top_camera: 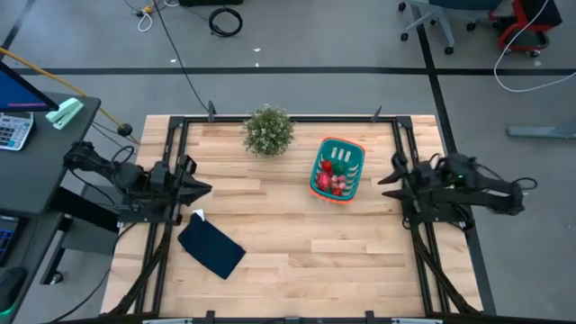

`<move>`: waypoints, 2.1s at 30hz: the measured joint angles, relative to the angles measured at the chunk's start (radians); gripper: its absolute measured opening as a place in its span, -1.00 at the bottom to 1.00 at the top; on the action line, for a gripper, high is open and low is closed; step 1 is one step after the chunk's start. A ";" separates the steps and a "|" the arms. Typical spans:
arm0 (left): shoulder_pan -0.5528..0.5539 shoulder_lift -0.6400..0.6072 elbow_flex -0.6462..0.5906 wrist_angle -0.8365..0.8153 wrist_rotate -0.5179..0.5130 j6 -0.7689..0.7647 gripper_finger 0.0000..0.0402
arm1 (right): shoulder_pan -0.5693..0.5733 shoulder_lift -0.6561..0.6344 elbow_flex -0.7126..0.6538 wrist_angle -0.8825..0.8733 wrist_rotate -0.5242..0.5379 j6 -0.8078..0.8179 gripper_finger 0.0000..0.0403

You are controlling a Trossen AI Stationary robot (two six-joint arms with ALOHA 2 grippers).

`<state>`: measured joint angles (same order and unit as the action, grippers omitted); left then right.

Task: Pick and placing Produce into tupperware
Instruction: Return to Home Position

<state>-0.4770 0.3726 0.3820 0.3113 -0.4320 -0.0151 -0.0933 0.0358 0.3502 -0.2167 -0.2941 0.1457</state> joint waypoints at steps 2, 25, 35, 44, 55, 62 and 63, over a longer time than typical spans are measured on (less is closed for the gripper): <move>0.000 0.000 0.000 -0.001 0.000 0.001 -0.85 | 0.000 0.001 -0.070 0.083 0.004 0.024 -0.23; 0.000 0.014 0.000 -0.045 0.000 0.008 -0.81 | 0.000 0.002 -0.339 0.500 0.171 0.023 -0.23; 0.013 0.122 0.000 0.022 0.001 0.006 -0.85 | 0.000 0.003 -0.335 0.491 0.171 0.015 -0.23; 0.158 0.296 0.000 0.233 0.077 0.079 -0.80 | 0.000 0.003 -0.326 0.494 0.170 0.016 -0.23; 0.307 0.302 0.000 0.061 0.133 -0.111 -0.87 | 0.000 0.003 -0.326 0.494 0.170 0.016 -0.23; 0.309 0.301 0.000 0.078 0.133 -0.214 -0.84 | 0.000 0.003 -0.325 0.494 0.170 0.017 -0.23; 0.309 0.301 0.000 0.078 0.133 -0.216 -0.83 | 0.000 0.003 -0.325 0.494 0.170 0.017 -0.23</move>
<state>-0.1684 0.6735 0.3817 0.3897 -0.2989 -0.2306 -0.0933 0.0387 0.0250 0.2771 -0.1242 0.1627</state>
